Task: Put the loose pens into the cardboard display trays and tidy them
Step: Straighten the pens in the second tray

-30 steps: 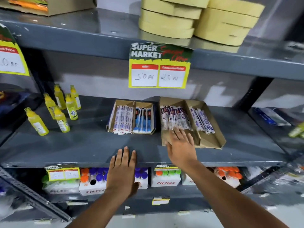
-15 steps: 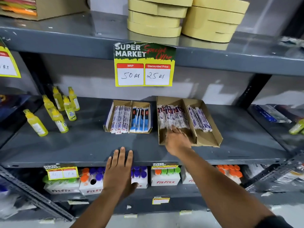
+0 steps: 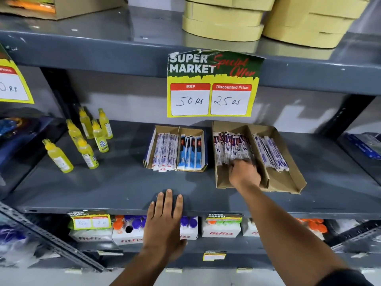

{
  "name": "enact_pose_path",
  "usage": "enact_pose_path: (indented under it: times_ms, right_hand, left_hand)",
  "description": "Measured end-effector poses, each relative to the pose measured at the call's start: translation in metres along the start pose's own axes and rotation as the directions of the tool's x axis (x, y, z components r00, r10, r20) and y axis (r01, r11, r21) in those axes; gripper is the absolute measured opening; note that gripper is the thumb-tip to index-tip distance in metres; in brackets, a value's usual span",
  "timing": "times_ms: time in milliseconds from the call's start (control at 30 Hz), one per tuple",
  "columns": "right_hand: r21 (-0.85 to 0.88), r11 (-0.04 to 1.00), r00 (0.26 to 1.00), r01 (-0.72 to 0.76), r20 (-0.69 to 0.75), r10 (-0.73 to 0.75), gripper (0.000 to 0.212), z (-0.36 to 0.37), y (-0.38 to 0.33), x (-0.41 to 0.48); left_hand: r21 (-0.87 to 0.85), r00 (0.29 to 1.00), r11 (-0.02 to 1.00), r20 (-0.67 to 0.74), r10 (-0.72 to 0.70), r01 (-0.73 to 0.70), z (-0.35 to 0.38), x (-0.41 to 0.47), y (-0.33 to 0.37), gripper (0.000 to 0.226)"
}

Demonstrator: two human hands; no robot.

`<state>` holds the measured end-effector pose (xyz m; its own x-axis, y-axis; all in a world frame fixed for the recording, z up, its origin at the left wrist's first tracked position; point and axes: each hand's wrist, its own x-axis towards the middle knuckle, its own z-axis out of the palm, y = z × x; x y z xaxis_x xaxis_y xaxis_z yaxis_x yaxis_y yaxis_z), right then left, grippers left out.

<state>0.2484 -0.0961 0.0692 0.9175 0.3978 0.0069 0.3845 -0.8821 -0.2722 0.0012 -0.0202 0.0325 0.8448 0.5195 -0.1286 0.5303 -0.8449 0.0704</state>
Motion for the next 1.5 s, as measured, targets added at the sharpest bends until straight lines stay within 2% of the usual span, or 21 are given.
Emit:
enact_pose_path:
  times_ms: [100, 200, 300, 567, 667, 733, 800, 867, 933, 1067, 1233, 1300, 1367, 1433, 1500]
  right_hand:
    - [-0.072, 0.995, 0.996, 0.065, -0.053, -0.069, 0.027, 0.001, 0.006, 0.005]
    - [-0.195, 0.967, 0.984, 0.163, -0.037, -0.173, 0.044, -0.001, 0.005, 0.010]
    - [-0.244, 0.955, 0.985, 0.165, 0.002, -0.170, 0.047, -0.004, 0.003, 0.017]
    - [-0.291, 0.953, 0.996, 0.087, 0.039, -0.079, 0.027, -0.007, -0.004, 0.026]
    - [-0.215, 0.970, 0.993, 0.113, 0.051, -0.104, 0.039, -0.008, -0.004, 0.029]
    - [-0.084, 0.990, 0.993, 0.113, -0.020, -0.115, 0.049, -0.005, 0.000, 0.027]
    - [0.035, 0.998, 0.998, 0.043, -0.048, -0.041, 0.057, 0.002, 0.004, 0.023]
    - [0.071, 0.995, 0.997, -0.067, 0.033, 0.065, 0.074, 0.009, 0.006, 0.023]
    - [0.062, 0.992, 0.989, -0.107, 0.111, 0.100, 0.083, 0.015, 0.007, 0.025]
    - [0.073, 0.997, 0.998, -0.020, 0.069, 0.015, 0.074, 0.017, 0.003, 0.029]
    - [0.084, 0.995, 0.993, -0.060, 0.104, 0.051, 0.079, 0.022, 0.006, 0.031]
    - [0.067, 0.997, 1.000, 0.022, -0.001, -0.022, 0.074, 0.024, 0.002, 0.026]
    - [-0.001, 0.984, 0.981, 0.176, -0.082, -0.175, 0.062, 0.025, -0.006, 0.021]
    - [-0.030, 0.967, 0.963, 0.254, -0.082, -0.255, 0.051, 0.027, -0.013, 0.021]
    - [-0.017, 0.970, 0.970, 0.243, -0.027, -0.243, 0.043, 0.027, -0.014, 0.025]
  left_hand:
    - [-0.005, 1.000, 1.000, -0.006, 0.001, -0.001, 0.001, 0.000, 0.000, 0.108]
    - [-0.006, 1.000, 1.000, -0.026, 0.000, 0.000, 0.000, 0.000, 0.001, 0.110]
    - [-0.004, 1.000, 1.000, -0.025, -0.002, 0.002, -0.002, 0.000, 0.002, 0.110]
    - [-0.048, 0.999, 0.999, -0.033, 0.003, -0.004, -0.003, 0.000, 0.000, 0.113]
    - [-0.029, 0.999, 1.000, -0.033, 0.009, -0.010, -0.003, 0.002, -0.001, 0.113]
    - [-0.021, 1.000, 1.000, -0.013, 0.016, -0.016, -0.003, 0.002, -0.001, 0.118]
    - [-0.004, 0.998, 1.000, 0.064, 0.020, -0.020, -0.003, 0.004, -0.002, 0.129]
    - [-0.027, 0.999, 0.999, 0.012, 0.039, -0.039, 0.006, 0.006, -0.006, 0.131]
    - [-0.039, 0.999, 0.999, 0.016, 0.036, -0.035, 0.010, 0.007, -0.006, 0.130]
    - [-0.032, 0.999, 0.999, 0.027, 0.038, -0.038, 0.009, 0.006, -0.006, 0.130]
    - [-0.028, 0.999, 0.999, 0.018, 0.043, -0.043, 0.011, 0.006, -0.006, 0.129]
    - [-0.016, 0.998, 0.999, 0.029, 0.047, -0.046, 0.012, 0.006, -0.007, 0.128]
    - [-0.022, 0.999, 0.999, 0.027, 0.040, -0.039, 0.011, 0.006, -0.007, 0.127]
    - [-0.029, 0.999, 0.999, 0.019, 0.037, -0.037, 0.011, 0.006, -0.007, 0.128]
    - [-0.041, 0.999, 0.998, 0.015, 0.043, -0.043, 0.011, 0.007, -0.006, 0.129]
